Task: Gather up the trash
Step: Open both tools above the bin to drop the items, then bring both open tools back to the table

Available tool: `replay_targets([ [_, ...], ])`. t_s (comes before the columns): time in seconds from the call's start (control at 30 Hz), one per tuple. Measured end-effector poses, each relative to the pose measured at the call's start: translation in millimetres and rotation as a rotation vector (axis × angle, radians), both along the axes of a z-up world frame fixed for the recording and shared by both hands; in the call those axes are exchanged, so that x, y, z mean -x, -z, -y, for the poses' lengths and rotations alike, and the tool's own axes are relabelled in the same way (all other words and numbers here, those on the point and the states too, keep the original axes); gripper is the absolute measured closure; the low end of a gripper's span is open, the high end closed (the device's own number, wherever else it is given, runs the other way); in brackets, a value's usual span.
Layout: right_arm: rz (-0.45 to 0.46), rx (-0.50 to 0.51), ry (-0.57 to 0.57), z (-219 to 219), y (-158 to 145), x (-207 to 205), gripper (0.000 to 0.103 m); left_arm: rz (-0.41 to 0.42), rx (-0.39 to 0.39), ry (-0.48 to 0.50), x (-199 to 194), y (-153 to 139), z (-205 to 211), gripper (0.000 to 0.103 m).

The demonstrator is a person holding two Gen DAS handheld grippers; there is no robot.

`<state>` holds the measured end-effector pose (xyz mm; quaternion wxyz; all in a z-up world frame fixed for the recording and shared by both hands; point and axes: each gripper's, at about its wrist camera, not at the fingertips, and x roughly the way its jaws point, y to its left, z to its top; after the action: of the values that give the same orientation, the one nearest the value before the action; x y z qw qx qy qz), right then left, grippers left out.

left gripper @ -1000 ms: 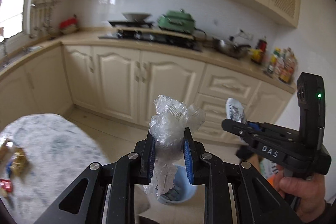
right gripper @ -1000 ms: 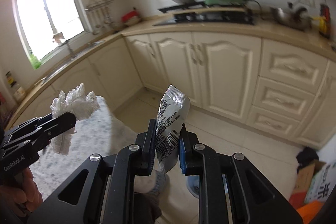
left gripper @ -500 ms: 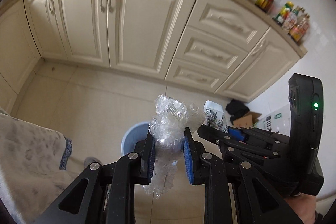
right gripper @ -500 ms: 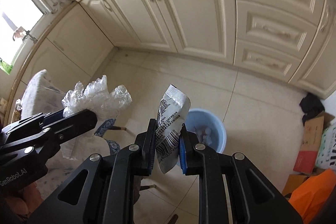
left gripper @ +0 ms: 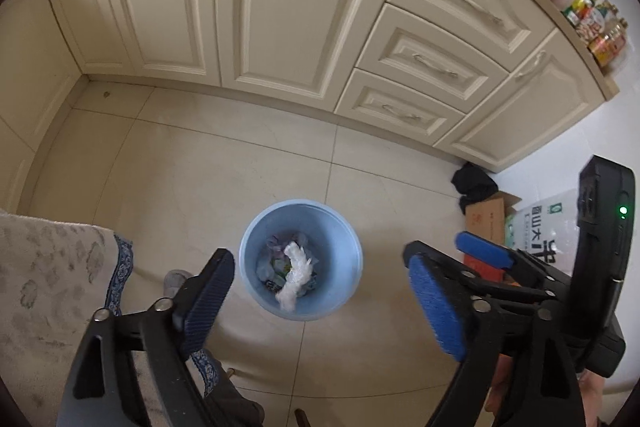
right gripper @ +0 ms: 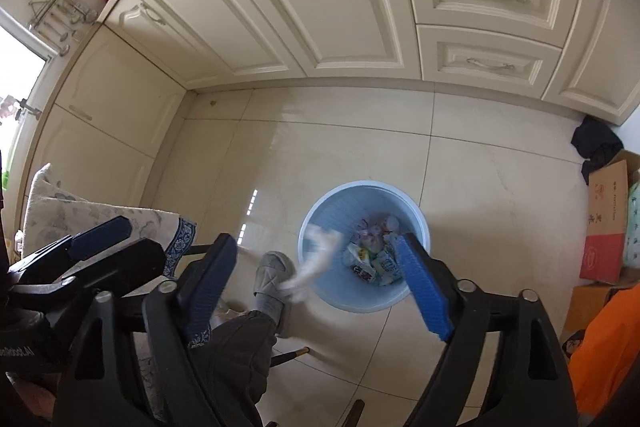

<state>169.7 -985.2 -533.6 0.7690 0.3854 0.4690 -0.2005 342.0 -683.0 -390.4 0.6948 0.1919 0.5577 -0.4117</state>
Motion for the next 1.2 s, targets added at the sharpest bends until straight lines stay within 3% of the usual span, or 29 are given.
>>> replay_targets([
  [0.17, -0.008, 0.024, 0.021, -1.3, -8.6, 3.0, 0.001, 0.091, -0.006, -0.006, 13.9, -17.4, -3.7, 0.01],
  [0.3, 0.013, 0.048, 0.029, -7.7, -25.9, 4.7, 0.0, 0.144, 0.042, -0.028, 31.8, -43.1, -14.6, 0.009],
  [0.5, 0.085, 0.12, 0.038, -32.5, -81.4, 6.5, 0.0, 0.248, 0.154, -0.072, 57.7, -101.0, -74.1, 0.008],
  [0.83, 0.284, 0.302, -0.076, -127.3, -211.7, -19.4, 0.0, 0.51, 0.324, -0.274, 93.6, -199.3, -246.9, 0.001],
  [1.2, 0.482, 0.401, -0.353, -279.5, -304.9, -67.3, 0.0, 0.7, 0.384, -0.53, 149.3, -238.8, -454.8, 0.001],
])
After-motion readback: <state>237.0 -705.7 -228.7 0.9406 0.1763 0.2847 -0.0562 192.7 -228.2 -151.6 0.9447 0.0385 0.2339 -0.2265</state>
